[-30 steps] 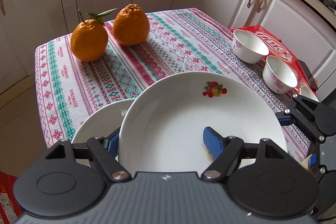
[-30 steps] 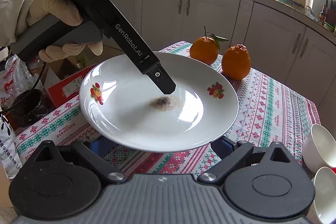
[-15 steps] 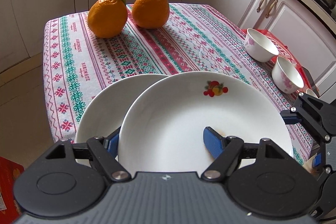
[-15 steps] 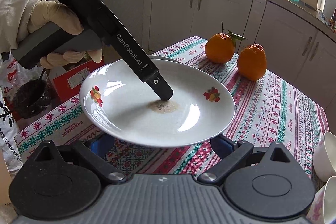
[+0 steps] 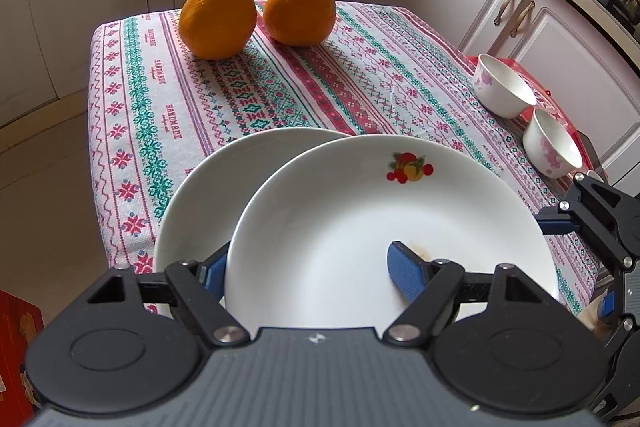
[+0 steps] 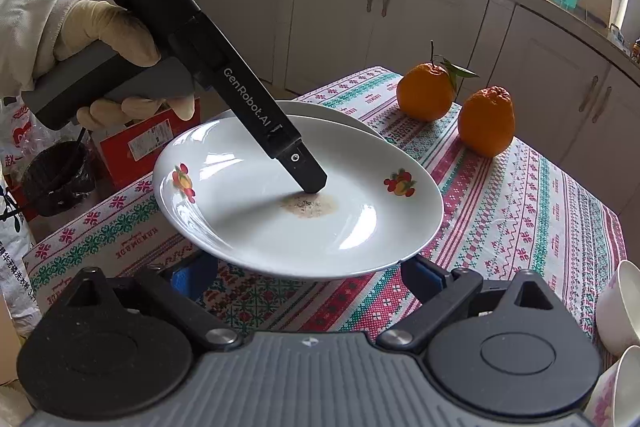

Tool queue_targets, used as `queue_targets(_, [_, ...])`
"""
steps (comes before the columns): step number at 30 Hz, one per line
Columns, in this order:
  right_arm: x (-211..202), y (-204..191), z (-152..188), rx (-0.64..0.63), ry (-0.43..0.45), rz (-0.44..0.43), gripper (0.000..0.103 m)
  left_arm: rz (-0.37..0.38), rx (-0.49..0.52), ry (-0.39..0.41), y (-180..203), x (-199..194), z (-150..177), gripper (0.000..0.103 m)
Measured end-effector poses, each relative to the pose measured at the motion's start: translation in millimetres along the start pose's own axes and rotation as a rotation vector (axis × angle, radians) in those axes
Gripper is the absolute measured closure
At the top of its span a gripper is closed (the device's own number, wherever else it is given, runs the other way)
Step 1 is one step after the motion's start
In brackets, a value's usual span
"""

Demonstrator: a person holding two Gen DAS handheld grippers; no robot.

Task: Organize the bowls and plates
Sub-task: 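Lift the held plate with the left gripper and carry it over the plate stack, then lower the held plate onto the plate stack with the left gripper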

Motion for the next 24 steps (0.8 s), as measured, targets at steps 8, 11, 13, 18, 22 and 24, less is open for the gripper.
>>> queue_targets(8, [3,-3,-1,-0.008,-0.001,-0.006,0.003,-0.014,0.006,-0.013,-3,-2,3,0.024])
queue_targets(11, [3,-3,-1,-0.005,-0.001,-0.01,0.003,-0.019,0.012,-0.021,-3,-2,3,0.024])
queue_targets(13, [3,-3,-1,-0.005,0.0,-0.012,0.003,-0.023,0.016,-0.026,-3,-3,3,0.024])
queue_targets(18, [3,-4,-2,0.0,0.002,-0.02,0.003,-0.029,0.015,-0.031,-4,-8,7,0.024])
queue_targets(22, [5,-3,-2,0.011,0.0,-0.028,0.003,-0.031,0.002,-0.026,-5,-14,10,0.024])
queue_targets(24, [6,-3,-2,0.015,0.0,-0.032,0.003,-0.03,-0.003,-0.023,-5,-16,11,0.024])
Point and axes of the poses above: each gripper's, at about its wrist camera, not at the fingertips, and x roughly the way its jaws point, y to its right, z to its underside, the point moved 2 cm from there along x, roughly the way its jaws point, and after that the axes turned 15 degrees about x, right-handed, at the moved point
